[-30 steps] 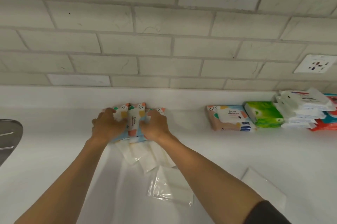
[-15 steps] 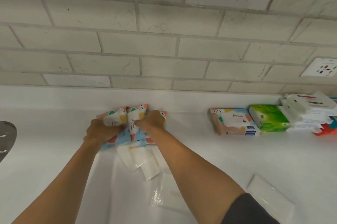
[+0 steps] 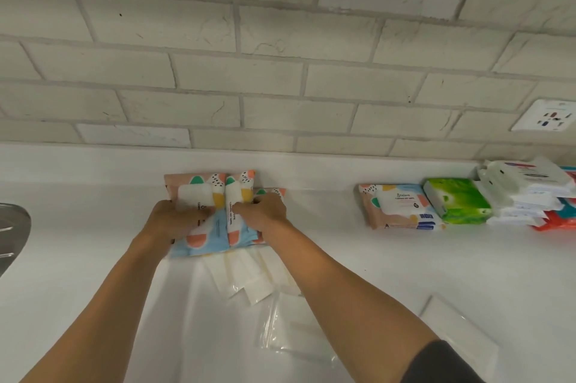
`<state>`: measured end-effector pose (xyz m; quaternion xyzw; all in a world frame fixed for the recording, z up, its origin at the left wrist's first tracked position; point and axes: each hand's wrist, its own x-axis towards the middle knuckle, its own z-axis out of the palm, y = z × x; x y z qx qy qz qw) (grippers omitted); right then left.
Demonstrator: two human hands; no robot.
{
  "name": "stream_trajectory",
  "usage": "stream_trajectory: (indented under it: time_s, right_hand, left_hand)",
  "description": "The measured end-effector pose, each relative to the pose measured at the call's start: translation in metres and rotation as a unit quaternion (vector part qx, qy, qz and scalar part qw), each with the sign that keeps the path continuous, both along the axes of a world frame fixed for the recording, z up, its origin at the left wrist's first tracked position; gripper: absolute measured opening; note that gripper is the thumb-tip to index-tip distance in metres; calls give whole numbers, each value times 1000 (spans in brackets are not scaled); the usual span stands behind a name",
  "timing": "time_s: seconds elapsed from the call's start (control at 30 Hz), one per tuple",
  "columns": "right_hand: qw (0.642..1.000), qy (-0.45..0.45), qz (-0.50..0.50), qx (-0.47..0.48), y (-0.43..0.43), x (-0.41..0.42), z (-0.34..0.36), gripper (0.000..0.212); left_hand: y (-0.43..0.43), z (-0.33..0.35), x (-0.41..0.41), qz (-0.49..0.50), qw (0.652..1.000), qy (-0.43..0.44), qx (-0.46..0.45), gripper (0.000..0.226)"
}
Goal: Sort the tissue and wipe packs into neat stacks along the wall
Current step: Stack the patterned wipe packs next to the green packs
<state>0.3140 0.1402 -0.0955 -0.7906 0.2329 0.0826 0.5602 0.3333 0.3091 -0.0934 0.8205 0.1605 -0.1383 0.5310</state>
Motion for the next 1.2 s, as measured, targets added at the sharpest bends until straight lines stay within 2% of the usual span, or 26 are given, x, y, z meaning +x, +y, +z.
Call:
stream_trajectory:
  time_s: [0.13, 0.4, 0.67, 1.03, 1.2]
  right_hand:
    - [1000, -12, -7, 25, -7, -11, 0, 22]
    - [992, -75, -46, 93, -30, -47, 2, 12]
    - [984, -108, -65, 128, -89, -88, 17, 31]
    - [997, -42, -58, -5, -208, -111, 44, 35]
    - [994, -16, -11, -111, -253, -94, 53, 30]
  left_hand:
    - [5, 12, -9, -11, 998, -24, -60, 27]
    - [-6, 35, -31, -20, 982, -48, -180, 34]
    - [-37, 50, -55, -20, 961, -39, -271, 29]
    - [-144, 43, -94, 10, 924, -11, -383, 23]
    - [-192, 32, -99, 48, 908, 38, -415, 36]
